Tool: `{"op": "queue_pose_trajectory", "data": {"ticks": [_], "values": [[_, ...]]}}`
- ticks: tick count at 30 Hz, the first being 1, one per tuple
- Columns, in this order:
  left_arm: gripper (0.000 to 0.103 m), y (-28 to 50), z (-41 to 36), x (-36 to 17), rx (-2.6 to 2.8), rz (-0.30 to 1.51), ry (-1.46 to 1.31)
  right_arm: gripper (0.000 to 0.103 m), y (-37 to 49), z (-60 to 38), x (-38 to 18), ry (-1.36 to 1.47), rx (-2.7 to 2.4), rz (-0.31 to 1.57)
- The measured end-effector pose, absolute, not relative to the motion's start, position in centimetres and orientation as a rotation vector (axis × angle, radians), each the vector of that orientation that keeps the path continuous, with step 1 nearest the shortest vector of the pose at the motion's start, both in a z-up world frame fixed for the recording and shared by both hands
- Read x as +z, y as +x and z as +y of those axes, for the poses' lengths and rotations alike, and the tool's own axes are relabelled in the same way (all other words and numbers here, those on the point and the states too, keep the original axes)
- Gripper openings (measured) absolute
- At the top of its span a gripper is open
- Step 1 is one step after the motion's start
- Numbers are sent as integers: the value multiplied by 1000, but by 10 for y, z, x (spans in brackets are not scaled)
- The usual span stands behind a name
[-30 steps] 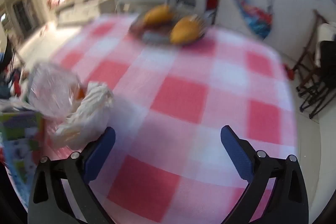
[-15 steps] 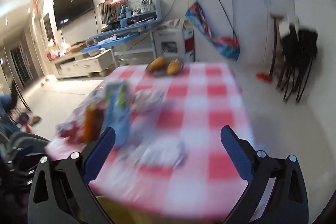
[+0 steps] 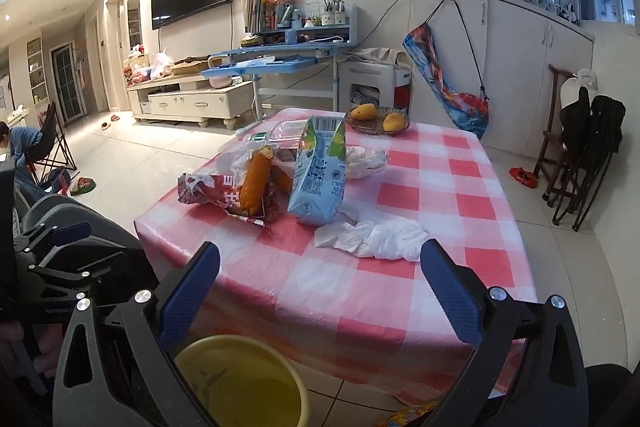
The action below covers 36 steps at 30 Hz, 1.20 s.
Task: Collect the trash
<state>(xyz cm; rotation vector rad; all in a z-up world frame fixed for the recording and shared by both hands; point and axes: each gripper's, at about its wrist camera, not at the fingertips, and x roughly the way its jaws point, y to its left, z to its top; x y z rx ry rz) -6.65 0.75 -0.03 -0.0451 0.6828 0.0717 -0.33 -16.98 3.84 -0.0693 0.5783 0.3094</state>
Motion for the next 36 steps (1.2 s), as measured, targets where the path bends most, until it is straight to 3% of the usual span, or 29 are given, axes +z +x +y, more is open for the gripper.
{"op": "queue_pose_trajectory", "data": {"ticks": [36], "values": [[96,-61,1,-4,67,690,-17,96,-1,-180,30,-137,299,644]]}}
